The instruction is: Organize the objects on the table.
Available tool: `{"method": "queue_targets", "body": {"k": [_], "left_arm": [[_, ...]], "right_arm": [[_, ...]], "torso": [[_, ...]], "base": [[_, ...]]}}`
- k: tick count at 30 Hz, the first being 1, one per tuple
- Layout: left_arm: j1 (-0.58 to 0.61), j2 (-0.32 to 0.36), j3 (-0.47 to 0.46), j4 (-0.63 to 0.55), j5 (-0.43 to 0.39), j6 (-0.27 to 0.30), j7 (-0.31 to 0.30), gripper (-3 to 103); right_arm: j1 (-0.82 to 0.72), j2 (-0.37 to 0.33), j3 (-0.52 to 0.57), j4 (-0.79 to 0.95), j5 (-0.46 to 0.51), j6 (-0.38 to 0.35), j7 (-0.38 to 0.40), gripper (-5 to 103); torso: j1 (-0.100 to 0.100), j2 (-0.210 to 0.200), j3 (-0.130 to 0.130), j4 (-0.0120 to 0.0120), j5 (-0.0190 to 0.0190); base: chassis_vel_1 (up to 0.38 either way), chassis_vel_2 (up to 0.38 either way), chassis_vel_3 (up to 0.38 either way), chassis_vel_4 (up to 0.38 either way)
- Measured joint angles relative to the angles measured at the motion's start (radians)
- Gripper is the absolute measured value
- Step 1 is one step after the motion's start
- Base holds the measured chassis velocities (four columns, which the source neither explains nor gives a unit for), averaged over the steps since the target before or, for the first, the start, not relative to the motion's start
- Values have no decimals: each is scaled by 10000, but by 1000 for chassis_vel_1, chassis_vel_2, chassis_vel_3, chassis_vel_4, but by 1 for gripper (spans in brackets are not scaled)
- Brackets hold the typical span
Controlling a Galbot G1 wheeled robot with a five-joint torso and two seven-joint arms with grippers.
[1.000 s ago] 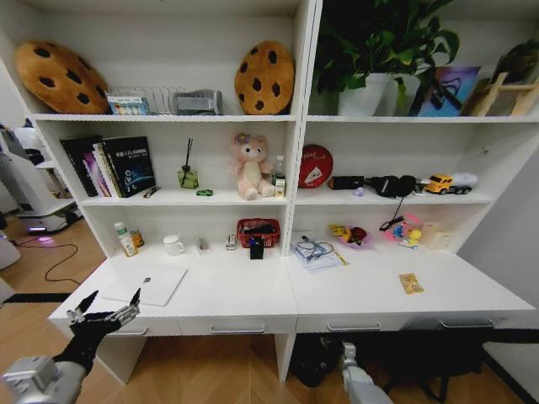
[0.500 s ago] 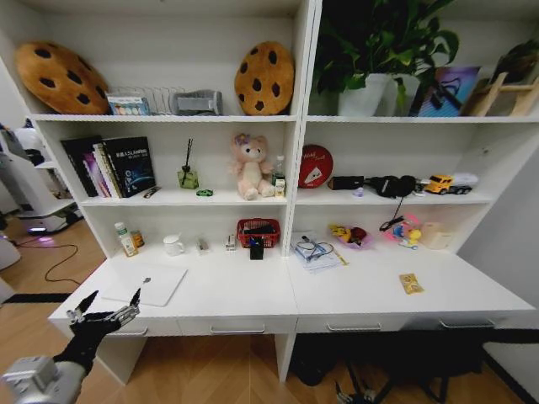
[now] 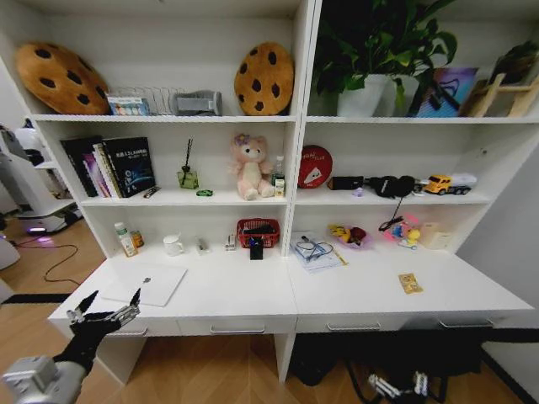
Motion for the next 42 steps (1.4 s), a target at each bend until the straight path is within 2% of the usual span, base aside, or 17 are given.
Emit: {"method": "queue_targets", "body": {"k": [1,2,3,4,6,7,9,10,13,18,24,30,42], "left_arm": [[0,0,0,0,0,0,0,100],[0,0,0,0,0,0,0,100],[0,0,0,0,0,0,0,100],[0,0,0,0,0,0,0,100],[0,0,0,0,0,0,0,100],[0,0,0,0,0,0,0,100],[-1,0,0,0,0,0,0,100],[-1,0,0,0,0,0,0,100],[0,0,0,0,0,0,0,100],[0,0,0,0,0,0,0,100],[0,0,0,0,0,0,0,100],[0,0,0,0,0,0,0,100],[0,0,0,0,0,0,0,100]], "right_arm": [[0,0,0,0,0,0,0,100],[59,-50,169,576,55,-575,392,100],[251,-190,421,1335,261,-1658,971,100],[251,-190,421,1335,261,-1658,971,100],[721,-480,670,2047,790,-3215,1531,100],[721,-480,670,2047,790,-3215,1531,100],[1467,-857,577,2429,1348,-4589,2297,100],[1467,-857,577,2429,1348,-4589,2297,100],[2172,-1307,481,2693,1468,-5370,2618,100],[2284,-1476,459,2756,1475,-5385,2627,100],[2094,-1121,526,2625,1433,-4996,2598,100],[2123,-1043,424,2555,1416,-4914,2557,100],[2208,-1092,332,2199,1386,-4632,2454,100]], "torso": [[0,0,0,0,0],[0,1,0,1,1],[0,0,1,1,1],[0,0,1,1,1],[2,-1,1,-1,1],[2,-1,1,-1,1],[2,-2,1,1,4],[2,-2,1,1,4],[3,-3,2,2,3],[3,-3,2,1,2],[3,-2,1,-1,2],[3,-2,1,-1,0],[3,-3,2,-2,2]], "base": [[0,0,0,0],[0,0,0,0],[0,0,0,0],[0,0,0,0],[0,0,0,0],[0,0,0,0],[0,0,0,0],[0,0,0,0],[0,0,0,0],[0,0,0,0],[0,0,0,0],[-32,-29,36,39],[-191,-181,181,185]]}}
